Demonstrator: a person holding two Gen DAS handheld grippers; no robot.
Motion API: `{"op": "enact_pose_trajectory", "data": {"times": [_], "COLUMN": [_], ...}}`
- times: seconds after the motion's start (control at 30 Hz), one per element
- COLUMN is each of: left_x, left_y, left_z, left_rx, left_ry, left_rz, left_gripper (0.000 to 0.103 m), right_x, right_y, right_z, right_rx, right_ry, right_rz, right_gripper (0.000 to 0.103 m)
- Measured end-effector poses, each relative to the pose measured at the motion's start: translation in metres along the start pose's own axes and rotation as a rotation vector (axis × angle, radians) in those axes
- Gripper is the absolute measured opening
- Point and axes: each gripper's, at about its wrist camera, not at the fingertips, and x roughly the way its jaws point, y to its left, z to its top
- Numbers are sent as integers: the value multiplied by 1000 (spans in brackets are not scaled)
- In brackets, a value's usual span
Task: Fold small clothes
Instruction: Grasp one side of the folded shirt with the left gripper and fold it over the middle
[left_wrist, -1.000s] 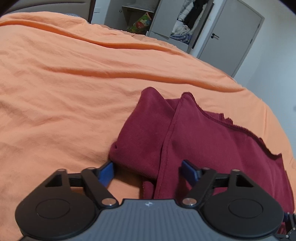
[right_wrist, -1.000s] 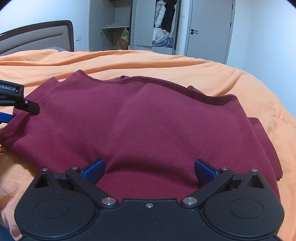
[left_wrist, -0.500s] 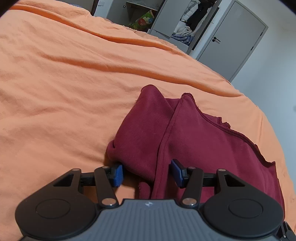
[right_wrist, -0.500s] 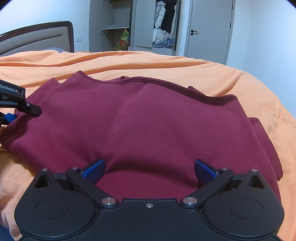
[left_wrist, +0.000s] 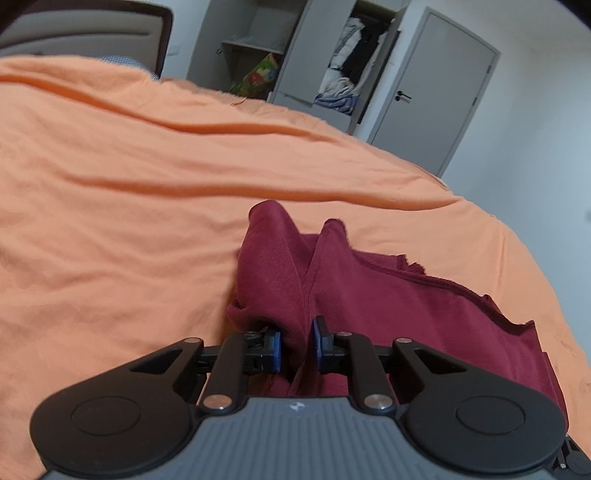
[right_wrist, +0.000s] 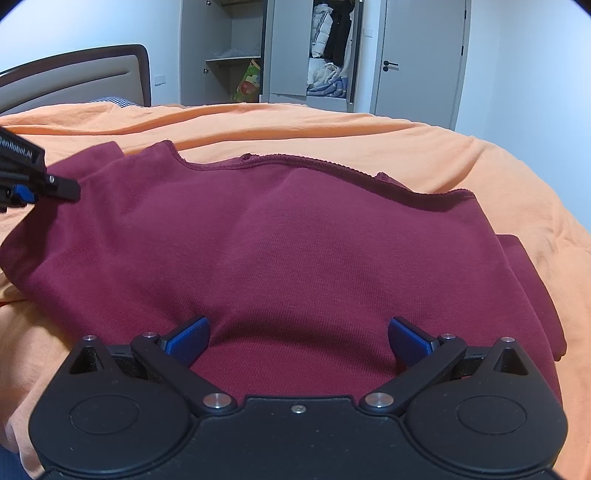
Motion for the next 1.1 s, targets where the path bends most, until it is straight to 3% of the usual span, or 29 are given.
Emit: {"op": "enact_pose_trajectory", "data": {"times": [0.33,0.6,0.87,1.0,1.1], "left_x": [-18,-28,-32,-24,-2], "left_y": [-39,-87,-184,-237,-268], "left_z": [12,22,19,-2,-32], "left_rx": [116,223,398,482,551], "left_ry": [-36,-52,-45,-8,68], "left_rz": [-24,-55,-254,-368,-409], "left_gripper": [16,15,15,15,15], "right_x": [-9,-30,-72,-91,-101], "right_y": [-2,-10,-43,-70,-90], "right_z": [0,-6,-26,-43,-59], "right_rx": [-50,-102,-125,-90,-41], "right_ry": [-32,-104,-189,-164,-121], "right_rz": [6,-38,-137,-232,-287], "right_gripper": [103,103,103,103,103]}}
